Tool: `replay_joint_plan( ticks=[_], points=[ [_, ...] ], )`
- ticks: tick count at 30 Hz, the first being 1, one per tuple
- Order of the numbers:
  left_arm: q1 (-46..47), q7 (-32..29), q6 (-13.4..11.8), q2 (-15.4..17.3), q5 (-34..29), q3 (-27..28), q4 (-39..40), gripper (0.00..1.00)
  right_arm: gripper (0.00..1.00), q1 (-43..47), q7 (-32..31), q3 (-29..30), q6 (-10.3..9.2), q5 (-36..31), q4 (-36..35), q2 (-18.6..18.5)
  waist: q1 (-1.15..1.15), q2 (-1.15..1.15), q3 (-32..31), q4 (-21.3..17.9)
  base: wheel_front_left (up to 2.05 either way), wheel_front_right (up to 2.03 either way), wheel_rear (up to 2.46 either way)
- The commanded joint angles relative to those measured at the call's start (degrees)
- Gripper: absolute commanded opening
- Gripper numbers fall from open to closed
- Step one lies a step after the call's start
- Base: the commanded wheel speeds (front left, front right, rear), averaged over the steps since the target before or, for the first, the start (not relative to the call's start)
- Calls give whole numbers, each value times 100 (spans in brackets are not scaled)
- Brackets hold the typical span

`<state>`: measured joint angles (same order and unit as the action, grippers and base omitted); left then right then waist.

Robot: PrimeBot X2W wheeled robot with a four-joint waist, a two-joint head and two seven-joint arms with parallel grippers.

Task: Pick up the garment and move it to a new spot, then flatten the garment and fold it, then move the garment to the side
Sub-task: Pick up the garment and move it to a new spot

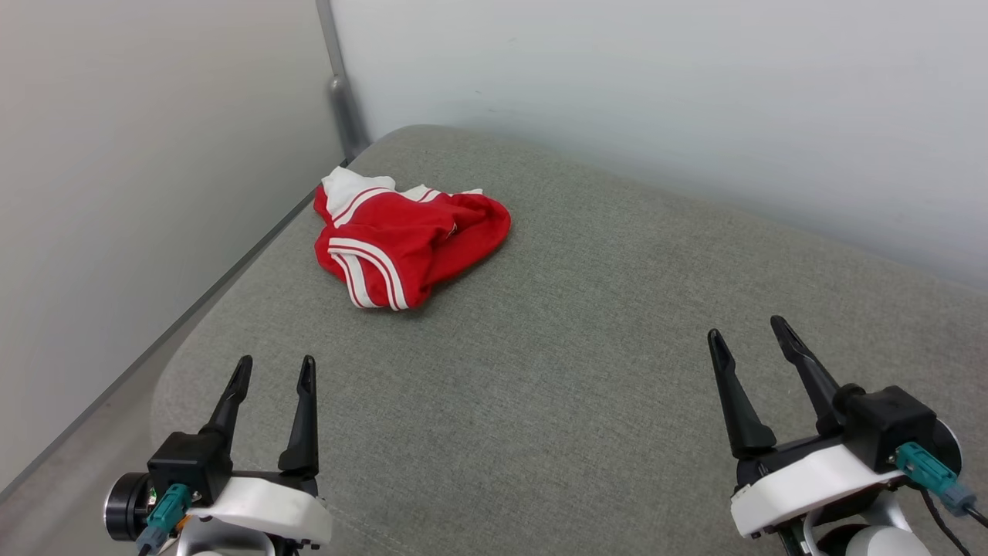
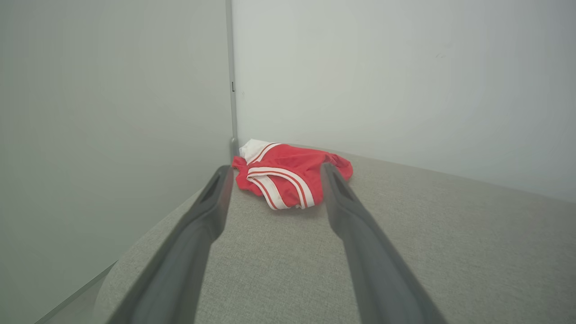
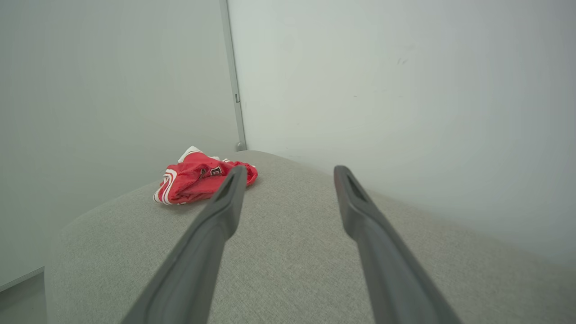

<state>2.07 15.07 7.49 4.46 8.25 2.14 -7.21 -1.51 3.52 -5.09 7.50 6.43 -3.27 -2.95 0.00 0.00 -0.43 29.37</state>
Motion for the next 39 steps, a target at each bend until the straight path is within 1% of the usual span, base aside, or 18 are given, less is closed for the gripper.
replay_joint_plan(
  ticks=[1,8,13,18,21,26,32,34,39],
  points=[
    [4,15,-4,-1,-8,5,24,100,100,-55,9,9,-2,-13,-29,11,0,0,19,15,0,0,0],
    [191,15,-2,32,39,-24,55,100,100,-107,-19,15,-2,-55,-95,11,0,0,180,-22,0,0,0],
    [611,15,-2,134,200,-34,71,100,100,-283,-135,-33,-2,-143,-216,11,0,0,512,-193,0,0,0],
    [1370,15,-1,465,415,2,-56,100,100,-528,-321,-41,-2,-327,-406,7,0,0,1037,-490,0,0,0],
    [1960,-139,-1,771,548,-22,-248,100,100,-710,-448,-4,-2,-434,-553,-29,0,0,1441,-685,0,0,0],
    [2882,-841,-2,1346,953,-106,-580,100,100,-1015,-576,11,-2,-602,-783,-106,0,0,2162,-1039,0,0,0],
    [3775,-2222,-2,2176,1678,-301,-1227,100,100,-1414,-552,-46,-2,-685,-880,-104,0,0,2940,-1420,0,0,0],
    [4041,-2611,-2,2448,1794,-361,-1502,100,100,-1532,-505,-76,-1,-708,-860,-92,0,0,3146,-1533,0,0,0],
    [4485,-3483,-2,2905,2188,-643,-2271,100,100,-1762,-390,-139,-2,-742,-768,-57,0,0,3544,-1755,0,0,0]
  ],
)
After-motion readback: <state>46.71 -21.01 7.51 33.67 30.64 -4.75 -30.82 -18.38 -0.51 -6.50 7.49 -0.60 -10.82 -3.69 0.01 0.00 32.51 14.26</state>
